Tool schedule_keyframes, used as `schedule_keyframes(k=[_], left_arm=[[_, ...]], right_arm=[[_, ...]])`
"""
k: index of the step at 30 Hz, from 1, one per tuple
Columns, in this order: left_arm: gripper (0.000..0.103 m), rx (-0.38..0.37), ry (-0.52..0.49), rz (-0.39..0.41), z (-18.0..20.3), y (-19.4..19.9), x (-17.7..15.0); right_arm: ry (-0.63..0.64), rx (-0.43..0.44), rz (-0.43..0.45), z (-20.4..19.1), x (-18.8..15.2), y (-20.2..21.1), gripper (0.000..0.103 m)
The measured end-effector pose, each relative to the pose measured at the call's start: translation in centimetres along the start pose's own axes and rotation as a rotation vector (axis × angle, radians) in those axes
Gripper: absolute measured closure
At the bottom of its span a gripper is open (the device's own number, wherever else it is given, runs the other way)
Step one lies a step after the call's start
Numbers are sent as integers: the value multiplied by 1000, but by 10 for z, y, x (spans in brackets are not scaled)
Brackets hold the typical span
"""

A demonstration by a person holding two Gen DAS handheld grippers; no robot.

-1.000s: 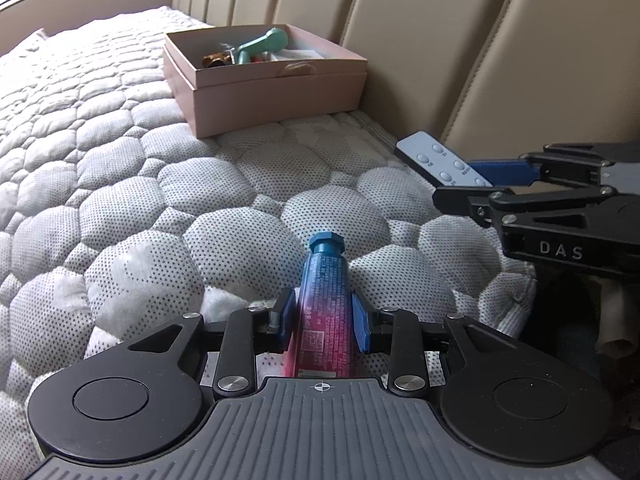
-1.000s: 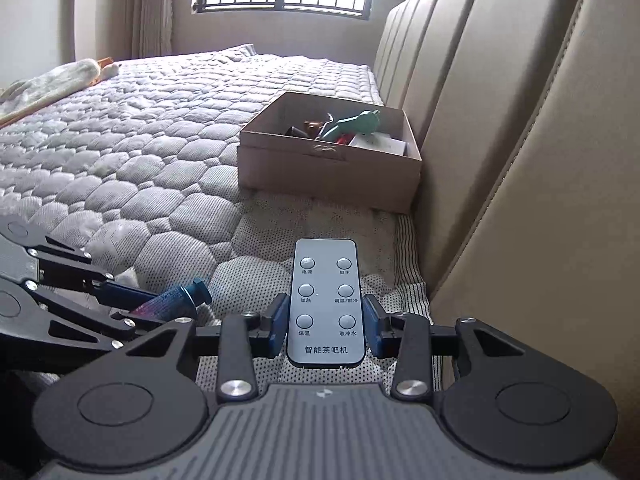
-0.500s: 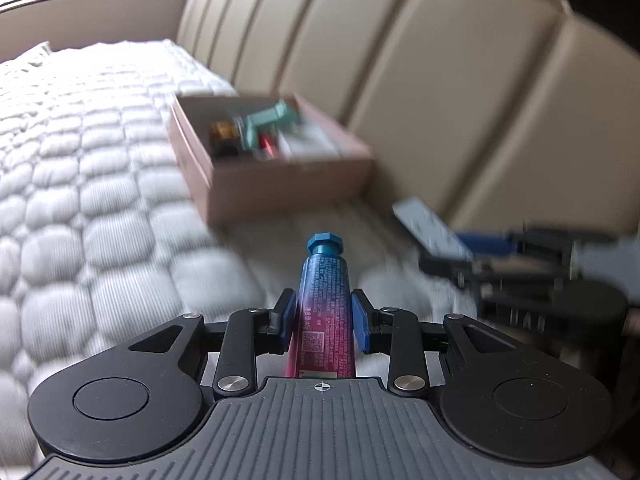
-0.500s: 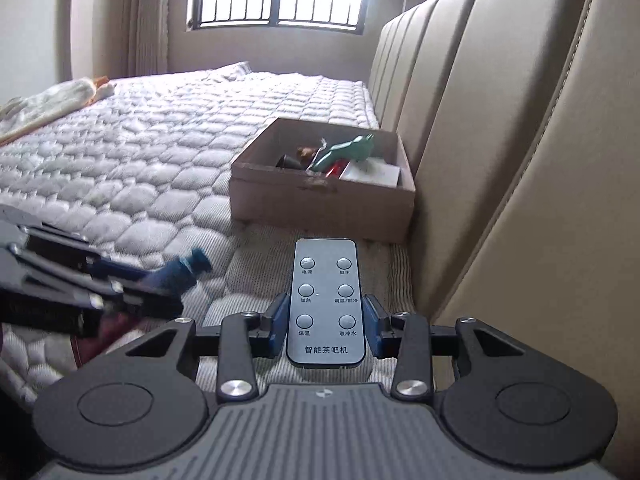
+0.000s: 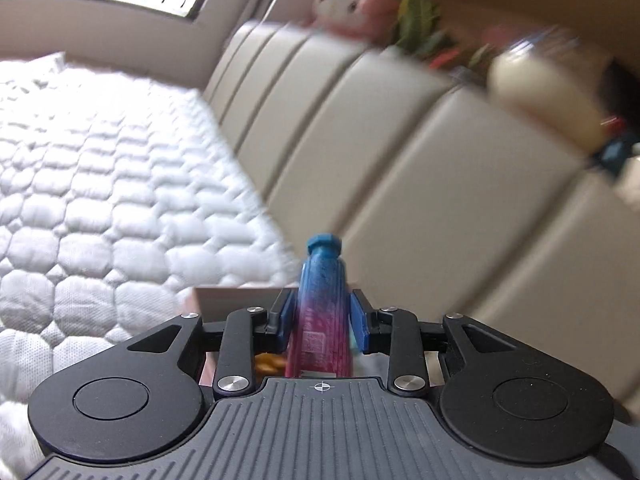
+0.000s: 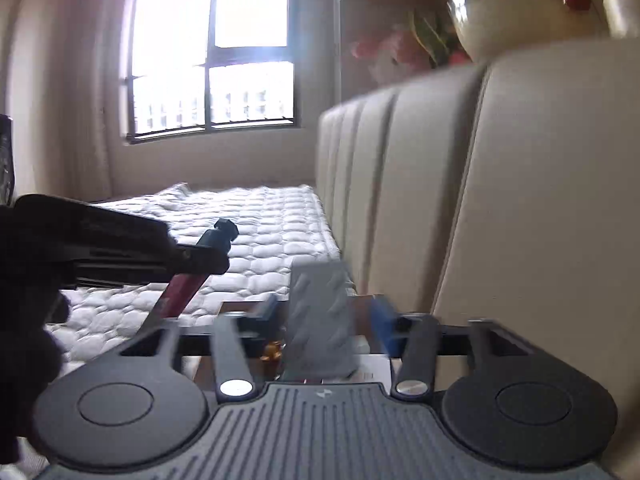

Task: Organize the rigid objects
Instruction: 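Lower the tube and remote into the pink box and open both tools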

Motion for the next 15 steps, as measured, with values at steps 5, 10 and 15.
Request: schedule_keyframes(k=[5,10,15], left_arm=[[70,12,64,-9,-24,-10,-20],[70,62,11,76,-12,43,-38],[70,164,-84,107,19,103,-93]], right_arm=[[38,4,-44,3,-39,-6,36],[108,29,-81,8,-85,13,29],[188,51,-123,8,-120,35,19]])
Point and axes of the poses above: each gripper's, at about its wrist camera, not at the fingertips, and y roughly against the way its jaws point, z to its right, x to its top, the point moved 10 cm from there along -y, roughly the way its jaws point, and after that the axes turned 15 degrees about -x, right-handed, at the moved point
